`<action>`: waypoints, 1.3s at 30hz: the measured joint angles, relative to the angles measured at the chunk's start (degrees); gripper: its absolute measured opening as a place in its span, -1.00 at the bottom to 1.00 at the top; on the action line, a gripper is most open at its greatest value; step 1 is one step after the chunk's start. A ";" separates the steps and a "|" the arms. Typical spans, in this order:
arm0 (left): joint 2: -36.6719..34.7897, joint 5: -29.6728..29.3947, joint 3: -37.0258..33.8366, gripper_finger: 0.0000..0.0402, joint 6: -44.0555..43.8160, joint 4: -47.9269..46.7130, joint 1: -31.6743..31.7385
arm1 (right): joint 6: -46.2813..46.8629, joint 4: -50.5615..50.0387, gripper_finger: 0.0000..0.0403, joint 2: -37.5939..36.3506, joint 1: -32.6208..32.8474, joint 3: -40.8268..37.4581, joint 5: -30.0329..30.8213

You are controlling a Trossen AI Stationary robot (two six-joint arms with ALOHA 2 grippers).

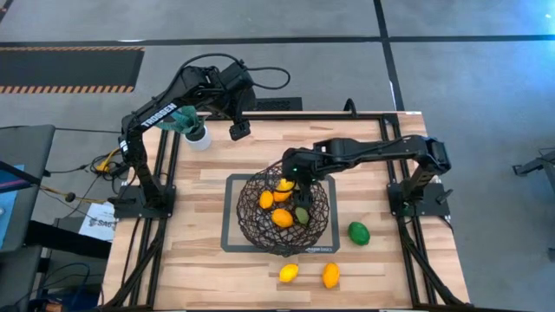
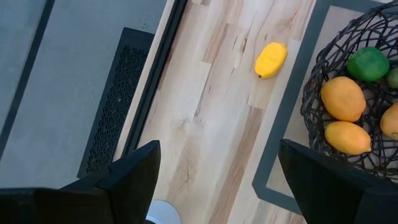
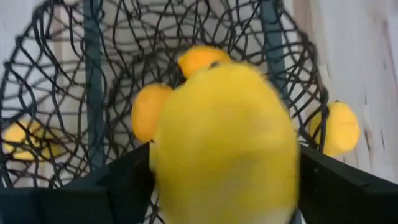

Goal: Build produce basket
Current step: Put the lemon into the basket, then put the top lemon into the basket

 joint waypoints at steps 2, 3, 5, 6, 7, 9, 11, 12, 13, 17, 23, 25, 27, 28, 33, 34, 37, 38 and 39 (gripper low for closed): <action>0.00 -0.01 0.00 0.55 0.02 0.00 0.00 | 0.15 -0.51 0.81 0.02 -0.04 0.04 -0.31; 0.00 -0.02 0.00 0.55 0.02 0.00 0.00 | 0.18 -0.96 0.87 0.07 -0.07 -0.04 -0.71; 0.00 -0.02 0.00 0.55 0.02 0.00 0.00 | 0.18 -1.28 0.95 0.09 -0.09 -0.05 -2.03; 0.00 -0.04 0.00 0.55 0.02 0.00 0.00 | 0.19 -1.35 0.96 0.08 -0.07 -0.02 -2.50; 0.00 -0.04 0.00 0.55 0.02 0.00 0.00 | 0.14 -1.56 0.95 0.07 -0.07 -0.02 -2.62; 0.00 -0.04 0.00 0.55 0.02 0.00 -0.01 | -0.49 -2.07 0.91 0.09 -0.07 -0.05 -2.64; 0.00 -0.04 0.00 0.55 0.02 0.00 0.00 | -1.14 -2.10 0.90 0.09 -0.17 -0.02 -2.58; 0.00 -0.07 0.00 0.55 0.02 0.00 -0.02 | -1.22 -2.27 0.89 0.09 -0.21 -0.02 -2.20; 0.00 -0.07 0.00 0.55 0.02 0.00 0.00 | -1.38 -2.42 0.89 0.09 -0.33 -0.03 -1.37; 0.00 -0.07 0.00 0.55 0.02 0.00 -0.01 | -1.83 -4.40 0.91 0.09 -1.50 -0.04 1.72; 0.00 -0.07 0.00 0.55 0.02 0.00 -0.01 | -0.81 -8.88 0.92 0.09 -4.56 -0.03 3.29; 0.00 -0.07 0.00 0.55 0.02 0.00 0.00 | 1.47 -9.12 0.91 0.09 -5.46 -0.03 3.28; 0.00 -0.07 0.00 0.55 0.02 0.00 -0.02 | 4.04 -9.05 0.91 0.09 -6.34 -0.05 3.26; 0.00 -0.07 0.00 0.55 0.02 0.00 0.00 | 4.52 -9.83 0.91 0.09 -6.76 -0.03 3.29; 0.00 -0.07 0.00 0.55 0.02 0.00 -0.02 | 6.23 -17.40 0.91 0.09 -10.24 -0.05 6.25; 0.00 -0.07 0.00 0.55 0.02 0.00 0.00 | 6.70 -18.29 0.91 0.07 -11.24 -0.05 6.59; 0.00 -0.07 0.00 0.55 0.02 0.00 -0.02 | 6.07 -19.44 0.91 -0.60 -14.20 -0.04 7.55; 0.00 -0.07 0.00 0.55 0.02 0.00 0.00 | 5.33 -19.49 0.91 -0.74 -15.22 -0.03 7.73; 0.00 -0.07 0.00 0.55 0.02 0.00 -0.01 | 4.62 -19.34 0.91 -0.98 -16.29 -0.07 7.73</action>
